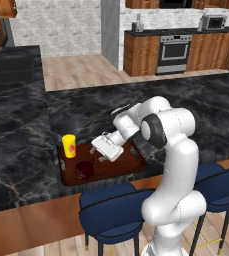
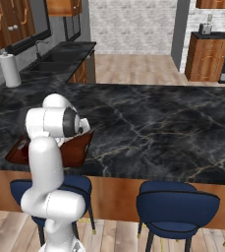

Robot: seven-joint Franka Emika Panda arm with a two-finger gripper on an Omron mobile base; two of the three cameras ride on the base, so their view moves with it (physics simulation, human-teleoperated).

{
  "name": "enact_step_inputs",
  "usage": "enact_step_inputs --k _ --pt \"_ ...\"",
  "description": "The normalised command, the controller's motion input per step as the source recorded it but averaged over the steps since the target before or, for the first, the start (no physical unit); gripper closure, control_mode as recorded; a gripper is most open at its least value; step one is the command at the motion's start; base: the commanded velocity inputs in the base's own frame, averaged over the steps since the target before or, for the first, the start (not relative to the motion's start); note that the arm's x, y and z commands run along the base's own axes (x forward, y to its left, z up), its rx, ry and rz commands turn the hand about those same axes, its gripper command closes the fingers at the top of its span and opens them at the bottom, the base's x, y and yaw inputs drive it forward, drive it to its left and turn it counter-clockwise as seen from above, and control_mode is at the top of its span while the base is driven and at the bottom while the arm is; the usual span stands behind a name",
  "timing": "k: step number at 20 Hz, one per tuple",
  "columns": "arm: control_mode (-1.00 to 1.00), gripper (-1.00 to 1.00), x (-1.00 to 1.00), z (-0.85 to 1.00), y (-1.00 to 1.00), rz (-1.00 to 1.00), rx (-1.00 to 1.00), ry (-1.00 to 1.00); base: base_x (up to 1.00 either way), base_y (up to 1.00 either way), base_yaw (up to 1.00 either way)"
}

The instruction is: There is a tray on the dining counter. Grab the cup, mug, and pitcher and place them on the tray. The pitcher may be placed next to the tray if it cannot fit the tray.

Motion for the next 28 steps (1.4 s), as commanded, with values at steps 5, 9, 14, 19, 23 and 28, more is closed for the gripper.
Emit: enact_step_inputs --k 5,9,14,19,23,28 --pt "-1.00 -1.00 -0.29 0.62 -0.28 0.00 -0.02 0.00 0.00 0.00 0.00" --pt "-1.00 -1.00 -0.66 0.69 -0.05 -0.12 -0.13 0.00 0.00 0.00 0.00" --pt "-1.00 -1.00 -0.85 0.70 -0.11 -0.22 -0.12 0.00 0.00 0.00 0.00" --pt "-1.00 -1.00 -0.91 0.59 -0.25 -0.30 -0.11 0.01 0.00 0.00 0.00" --pt "-1.00 -1.00 -0.73 0.56 -0.19 -0.32 -0.17 0.06 0.00 0.00 0.00" --pt "-1.00 -1.00 -0.37 0.69 -0.09 -0.34 -0.22 0.10 0.00 0.00 0.00"
